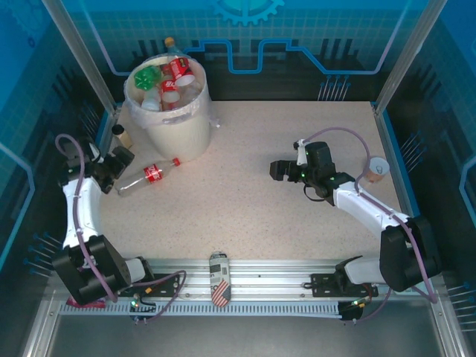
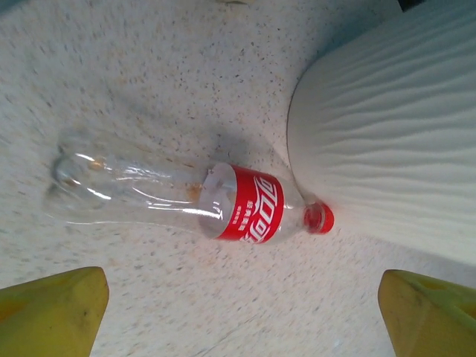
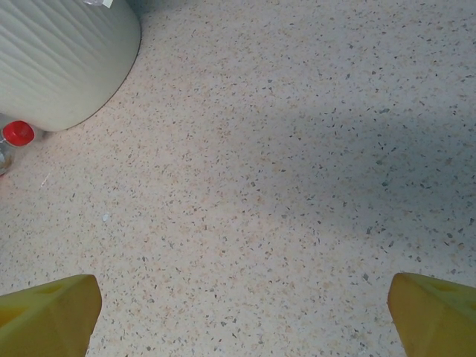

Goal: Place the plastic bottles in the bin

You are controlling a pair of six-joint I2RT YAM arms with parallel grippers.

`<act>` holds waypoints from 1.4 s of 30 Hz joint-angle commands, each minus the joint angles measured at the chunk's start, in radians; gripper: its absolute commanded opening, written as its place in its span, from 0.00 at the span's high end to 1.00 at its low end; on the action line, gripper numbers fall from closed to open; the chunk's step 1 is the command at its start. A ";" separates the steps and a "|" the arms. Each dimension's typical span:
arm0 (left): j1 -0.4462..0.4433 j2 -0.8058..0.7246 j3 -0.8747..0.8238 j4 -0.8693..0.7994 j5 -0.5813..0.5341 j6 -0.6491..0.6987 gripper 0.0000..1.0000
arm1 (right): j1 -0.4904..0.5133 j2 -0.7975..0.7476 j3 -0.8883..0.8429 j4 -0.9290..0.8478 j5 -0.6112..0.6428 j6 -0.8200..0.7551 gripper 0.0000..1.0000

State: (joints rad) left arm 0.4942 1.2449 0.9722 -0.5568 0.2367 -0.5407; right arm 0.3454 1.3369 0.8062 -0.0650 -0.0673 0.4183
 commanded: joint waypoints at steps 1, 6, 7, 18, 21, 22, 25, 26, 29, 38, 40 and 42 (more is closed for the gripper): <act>0.000 -0.013 -0.127 0.271 0.014 -0.339 0.03 | -0.018 -0.040 -0.038 0.027 -0.001 -0.002 0.00; -0.065 -0.015 -0.221 0.310 -0.145 -0.621 0.01 | -0.028 -0.056 -0.067 0.033 0.003 0.003 0.00; -0.078 -0.008 -0.226 0.302 -0.172 -0.671 0.01 | -0.031 -0.056 -0.069 0.035 0.003 0.005 0.00; -0.134 0.141 -0.246 0.348 -0.280 -1.038 0.03 | -0.047 -0.050 -0.077 0.040 -0.004 0.001 0.00; -0.134 0.186 -0.219 0.360 -0.303 -1.051 0.04 | -0.050 -0.055 -0.081 0.040 -0.003 0.003 0.00; -0.134 0.204 -0.207 0.367 -0.308 -1.051 0.04 | -0.052 -0.055 -0.081 0.038 -0.003 0.001 0.00; -0.134 0.262 -0.179 0.388 -0.302 -1.053 0.06 | -0.054 -0.059 -0.083 0.033 0.001 0.001 0.00; -0.134 0.279 -0.169 0.390 -0.298 -1.055 0.07 | -0.055 -0.060 -0.083 0.031 0.003 0.001 0.00; -0.138 0.319 -0.151 0.397 -0.289 -1.060 0.13 | -0.057 -0.062 -0.082 0.027 0.005 0.000 0.00; -0.140 0.326 -0.172 0.383 -0.302 -1.071 0.34 | -0.057 -0.048 -0.058 0.019 0.009 -0.007 0.00; -0.140 0.318 -0.177 0.380 -0.301 -1.067 0.36 | -0.057 -0.045 -0.052 0.016 0.009 -0.009 0.00; -0.140 0.298 -0.189 0.379 -0.298 -1.061 0.37 | -0.057 -0.044 -0.049 0.015 0.007 -0.011 0.00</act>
State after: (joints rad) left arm 0.3614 1.5730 0.7975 -0.1669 -0.0418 -1.5986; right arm 0.3016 1.2995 0.7334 -0.0441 -0.0624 0.4183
